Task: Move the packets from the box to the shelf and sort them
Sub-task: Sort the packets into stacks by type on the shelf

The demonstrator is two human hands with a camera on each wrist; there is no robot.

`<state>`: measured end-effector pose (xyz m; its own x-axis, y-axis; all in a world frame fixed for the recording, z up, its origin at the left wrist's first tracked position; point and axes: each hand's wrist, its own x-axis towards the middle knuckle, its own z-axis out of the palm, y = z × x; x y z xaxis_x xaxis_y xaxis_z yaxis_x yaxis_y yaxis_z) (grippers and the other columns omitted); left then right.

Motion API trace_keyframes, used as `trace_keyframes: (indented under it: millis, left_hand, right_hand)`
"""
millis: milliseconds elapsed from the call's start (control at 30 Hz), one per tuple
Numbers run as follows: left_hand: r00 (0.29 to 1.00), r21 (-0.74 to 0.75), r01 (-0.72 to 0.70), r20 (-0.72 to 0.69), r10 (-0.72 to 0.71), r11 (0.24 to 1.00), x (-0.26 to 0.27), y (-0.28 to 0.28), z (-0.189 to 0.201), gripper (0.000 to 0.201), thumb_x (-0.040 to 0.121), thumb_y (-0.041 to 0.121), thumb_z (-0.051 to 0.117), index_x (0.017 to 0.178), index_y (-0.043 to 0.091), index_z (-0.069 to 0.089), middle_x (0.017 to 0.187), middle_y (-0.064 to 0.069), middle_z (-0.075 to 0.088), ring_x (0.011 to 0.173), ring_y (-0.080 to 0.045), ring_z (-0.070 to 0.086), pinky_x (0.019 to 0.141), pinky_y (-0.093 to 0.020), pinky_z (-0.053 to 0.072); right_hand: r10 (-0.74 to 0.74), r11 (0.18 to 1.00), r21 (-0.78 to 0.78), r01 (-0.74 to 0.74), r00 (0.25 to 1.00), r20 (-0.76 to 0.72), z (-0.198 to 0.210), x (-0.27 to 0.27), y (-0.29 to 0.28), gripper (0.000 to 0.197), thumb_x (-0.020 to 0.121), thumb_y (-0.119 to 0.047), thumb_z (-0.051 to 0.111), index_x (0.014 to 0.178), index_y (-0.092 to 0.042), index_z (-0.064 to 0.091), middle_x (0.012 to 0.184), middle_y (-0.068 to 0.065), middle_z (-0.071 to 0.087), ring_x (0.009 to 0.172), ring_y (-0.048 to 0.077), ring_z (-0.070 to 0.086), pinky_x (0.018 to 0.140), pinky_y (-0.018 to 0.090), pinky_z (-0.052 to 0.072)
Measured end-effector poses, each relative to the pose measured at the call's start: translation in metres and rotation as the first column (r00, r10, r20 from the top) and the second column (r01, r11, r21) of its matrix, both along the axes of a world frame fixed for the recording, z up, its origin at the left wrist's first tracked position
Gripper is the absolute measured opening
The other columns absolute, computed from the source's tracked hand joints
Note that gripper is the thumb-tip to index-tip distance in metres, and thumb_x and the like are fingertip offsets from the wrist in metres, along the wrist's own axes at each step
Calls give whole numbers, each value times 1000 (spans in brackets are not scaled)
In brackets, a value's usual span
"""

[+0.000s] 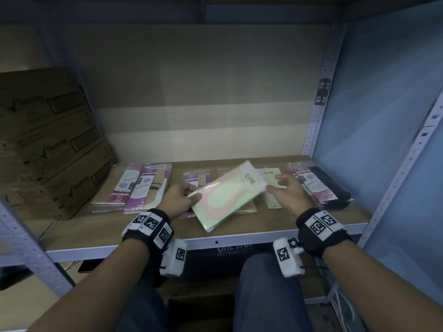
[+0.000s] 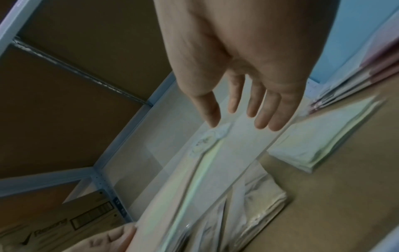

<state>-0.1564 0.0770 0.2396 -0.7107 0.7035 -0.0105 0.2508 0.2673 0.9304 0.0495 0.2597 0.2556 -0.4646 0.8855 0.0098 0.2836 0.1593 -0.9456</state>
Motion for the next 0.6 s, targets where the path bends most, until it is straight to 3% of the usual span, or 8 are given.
trace_keyframes:
  millis: [67, 167, 300, 400, 600]
  left_hand:
    - [987, 99, -73, 151, 58, 992, 5, 3, -4, 5, 89, 6, 62, 90, 7, 58, 90, -13, 65, 82, -27, 65, 76, -40, 57]
    - [924, 221, -107, 383, 14, 969, 20, 9, -5, 14, 89, 1, 60, 84, 8, 50, 95, -17, 66, 84, -27, 67, 67, -33, 61]
    - [849, 298, -129, 525, -50, 946, 35, 17, -10, 21, 85, -4, 63, 87, 6, 44, 97, -18, 63, 90, -30, 67, 71, -39, 61]
    - [837, 305, -125, 543, -64, 944, 41, 21, -16, 23, 84, -6, 64, 88, 6, 44, 104, -22, 60, 98, -35, 66, 73, -41, 61]
    - [946, 205, -34, 322, -34, 978, 44, 29, -12, 30, 71, 9, 81, 93, 5, 61, 89, -12, 63, 90, -29, 66, 91, -50, 53]
  right_hand:
    - [52, 998, -42, -52, 999, -16, -2, -3, -5, 35, 83, -18, 70, 116, -15, 58, 117, 4, 60, 105, 21, 59, 88, 33, 50]
    - [200, 967, -142, -211, 976, -85, -5, -12, -20, 32, 83, -16, 70, 112, -12, 58, 108, 8, 64, 92, 20, 65, 74, 29, 56]
    - [279, 924, -218, -315, 944, -178, -8, -22, -38, 28, 83, -5, 69, 108, -5, 59, 104, 12, 64, 74, 20, 66, 69, 32, 58]
    - [218, 942, -215, -256, 958, -185, -15, -25, -40, 30, 80, 6, 67, 107, -2, 57, 99, 19, 62, 59, 20, 62, 62, 31, 54]
    - [134, 975, -145, -166, 969, -209, -21, -14, -30, 22, 81, 10, 63, 100, -1, 61, 94, 15, 57, 66, 20, 58, 51, 18, 53]
